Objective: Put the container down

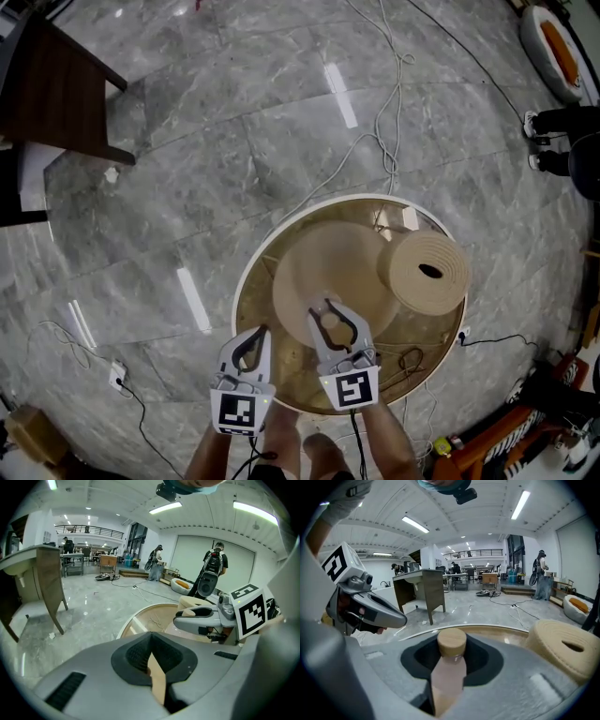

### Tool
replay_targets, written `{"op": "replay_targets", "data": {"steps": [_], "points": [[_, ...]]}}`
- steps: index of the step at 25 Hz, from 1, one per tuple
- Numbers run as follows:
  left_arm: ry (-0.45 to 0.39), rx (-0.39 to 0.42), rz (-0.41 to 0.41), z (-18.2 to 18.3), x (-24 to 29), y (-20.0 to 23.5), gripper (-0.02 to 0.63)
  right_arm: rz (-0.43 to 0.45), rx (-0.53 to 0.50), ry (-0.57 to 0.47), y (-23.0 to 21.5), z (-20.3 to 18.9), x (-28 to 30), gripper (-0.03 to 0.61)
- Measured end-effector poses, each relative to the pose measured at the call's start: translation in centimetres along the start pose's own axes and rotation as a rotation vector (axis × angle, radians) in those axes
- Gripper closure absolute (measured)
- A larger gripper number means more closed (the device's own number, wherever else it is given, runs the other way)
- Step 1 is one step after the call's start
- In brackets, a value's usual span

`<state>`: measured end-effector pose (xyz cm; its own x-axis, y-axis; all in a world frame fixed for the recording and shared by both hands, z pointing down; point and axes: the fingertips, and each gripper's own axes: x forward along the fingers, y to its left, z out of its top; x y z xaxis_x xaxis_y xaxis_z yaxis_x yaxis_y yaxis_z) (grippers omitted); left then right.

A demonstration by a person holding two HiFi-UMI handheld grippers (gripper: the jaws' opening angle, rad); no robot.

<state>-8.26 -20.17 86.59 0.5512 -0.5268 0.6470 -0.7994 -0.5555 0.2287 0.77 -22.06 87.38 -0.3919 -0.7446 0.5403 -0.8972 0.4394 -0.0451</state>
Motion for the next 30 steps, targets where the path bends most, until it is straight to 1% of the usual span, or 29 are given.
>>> {"op": "replay_targets", "data": {"steps": [5,7,10,11,14,18,22,23,25,26,30], "points": [[0.018,-0.021,0.008,-0.8,0.4,0.2,0.597,0.018,0.002,-0.002,0.2,-0.7,0.8,0.456],[0.017,-0.008,0.004,-0.9,0.6,0.2,0.597,0.026,-0.003,-0.008,0.3,-1.0,0.9,0.456],[0.025,-0.054,0.017,-0.7,1.0,0.3,0.597,0.028,-0.012,-0.003,0.3,-1.2,0.9,0.456],[0.026,-0.056,0.019,-0.8,1.1,0.4,0.597,0.026,-0.011,-0.004,0.3,-1.2,1.0,0.454],[0.027,-0.018,0.012,-1.3,1.5,0.7,0.597,0.014,-0.017,-0.019,0.5,-1.5,1.0,0.454],[0.032,-0.060,0.017,-1.2,1.5,0.6,0.597,0.000,-0.036,-0.048,0.7,-1.3,1.1,0.454],[0.029,-0.059,0.018,-1.0,1.4,0.8,0.597,-0.005,-0.024,-0.046,0.7,-1.3,1.0,0.453],[0.027,-0.048,0.017,-1.1,1.4,0.8,0.597,-0.006,-0.021,-0.046,0.7,-1.3,1.0,0.453],[0.016,0.001,0.006,-1.4,1.4,0.8,0.597,-0.007,-0.024,-0.047,0.6,-1.4,1.0,0.453],[0.015,0.005,0.005,-1.5,1.4,0.7,0.597,-0.009,-0.023,-0.046,0.5,-1.4,1.0,0.453],[0.022,-0.038,0.016,-1.3,0.8,0.6,0.597,-0.005,0.001,-0.031,0.5,-1.4,1.0,0.448]]}}
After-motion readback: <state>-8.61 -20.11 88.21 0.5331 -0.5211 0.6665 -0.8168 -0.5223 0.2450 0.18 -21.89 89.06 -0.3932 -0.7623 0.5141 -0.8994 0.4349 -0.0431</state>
